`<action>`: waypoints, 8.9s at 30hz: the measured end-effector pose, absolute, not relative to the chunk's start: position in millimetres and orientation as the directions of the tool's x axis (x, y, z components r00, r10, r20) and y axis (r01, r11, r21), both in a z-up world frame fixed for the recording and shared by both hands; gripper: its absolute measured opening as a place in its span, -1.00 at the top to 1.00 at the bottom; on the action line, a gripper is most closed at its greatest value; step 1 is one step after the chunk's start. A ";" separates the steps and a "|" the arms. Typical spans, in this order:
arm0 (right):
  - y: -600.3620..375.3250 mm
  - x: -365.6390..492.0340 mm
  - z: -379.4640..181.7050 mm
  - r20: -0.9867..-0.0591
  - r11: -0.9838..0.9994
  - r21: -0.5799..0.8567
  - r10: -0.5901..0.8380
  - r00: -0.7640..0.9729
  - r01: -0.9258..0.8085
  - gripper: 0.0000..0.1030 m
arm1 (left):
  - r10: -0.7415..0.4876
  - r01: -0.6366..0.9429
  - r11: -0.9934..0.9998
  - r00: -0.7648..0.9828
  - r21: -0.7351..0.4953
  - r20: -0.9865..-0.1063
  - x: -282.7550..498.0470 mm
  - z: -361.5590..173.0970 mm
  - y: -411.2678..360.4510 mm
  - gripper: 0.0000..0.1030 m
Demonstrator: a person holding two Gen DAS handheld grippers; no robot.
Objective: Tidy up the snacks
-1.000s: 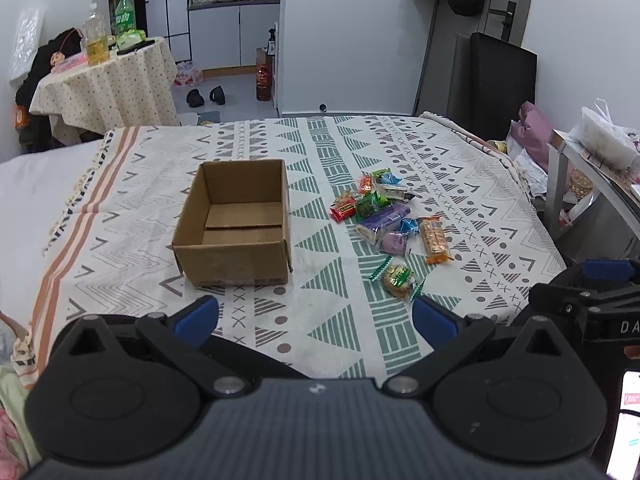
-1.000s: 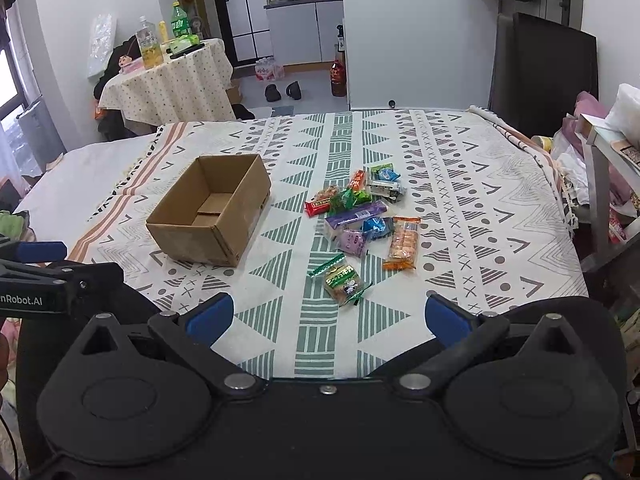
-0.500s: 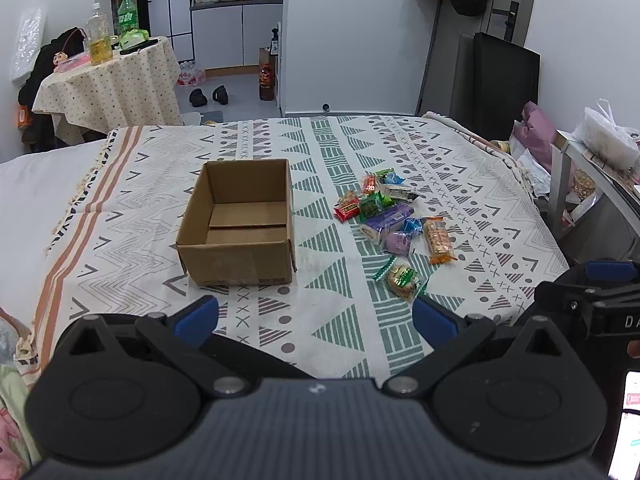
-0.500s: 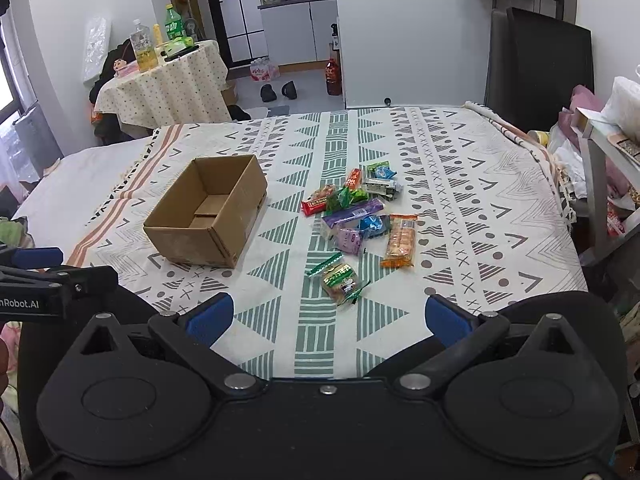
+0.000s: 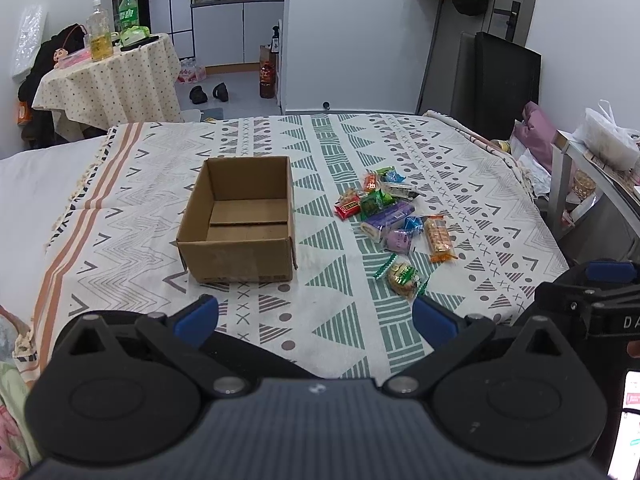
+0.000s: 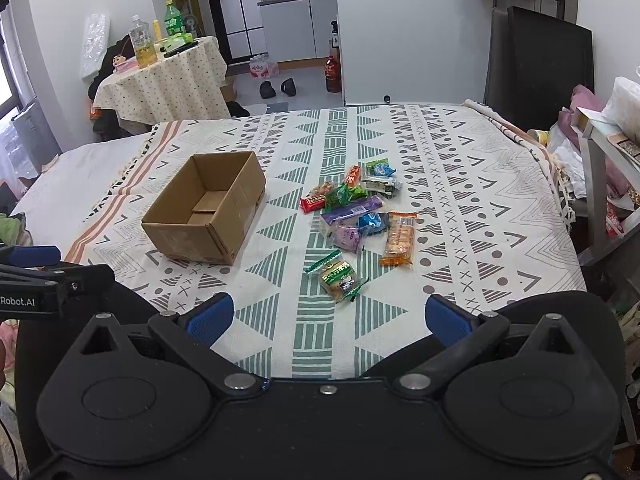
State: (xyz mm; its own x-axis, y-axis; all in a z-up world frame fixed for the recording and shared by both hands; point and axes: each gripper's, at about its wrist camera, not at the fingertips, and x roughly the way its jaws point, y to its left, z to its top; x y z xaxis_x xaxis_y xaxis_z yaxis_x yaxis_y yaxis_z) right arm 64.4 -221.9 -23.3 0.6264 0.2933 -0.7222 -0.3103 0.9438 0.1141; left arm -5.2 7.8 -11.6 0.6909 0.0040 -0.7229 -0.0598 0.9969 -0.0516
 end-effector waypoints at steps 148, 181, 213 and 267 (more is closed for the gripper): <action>-212.1 299.7 -126.7 -0.787 0.899 0.404 0.437 0.435 -0.170 0.39 | 0.059 -0.434 0.873 0.543 -0.220 -0.838 210.0 -126.2 -2.9 0.08; -75.8 277.3 -88.8 -0.716 0.832 0.479 0.555 0.424 -0.279 0.38 | 0.080 -0.475 0.842 0.579 -0.256 -0.811 201.8 -96.8 123.2 0.08; 8.8 282.5 -110.7 -0.769 0.841 0.459 0.538 0.345 -0.288 -0.15 | 0.102 -0.559 0.797 0.498 -0.229 -0.861 209.1 -109.2 197.8 -0.37; -177.5 270.4 -91.0 -0.757 0.919 0.391 0.346 0.554 -0.039 -0.98 | -0.017 -0.354 0.897 0.572 -0.266 -0.820 201.9 -89.9 51.0 -0.99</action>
State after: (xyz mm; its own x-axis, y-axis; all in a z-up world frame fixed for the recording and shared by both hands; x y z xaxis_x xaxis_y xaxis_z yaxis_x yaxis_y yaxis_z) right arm 270.4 -177.5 -91.0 0.5544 0.3456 -0.7571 -0.0387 0.9194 0.3914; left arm 201.9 51.0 -89.9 0.5725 -0.0171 -0.8198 -0.3541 0.8966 -0.2660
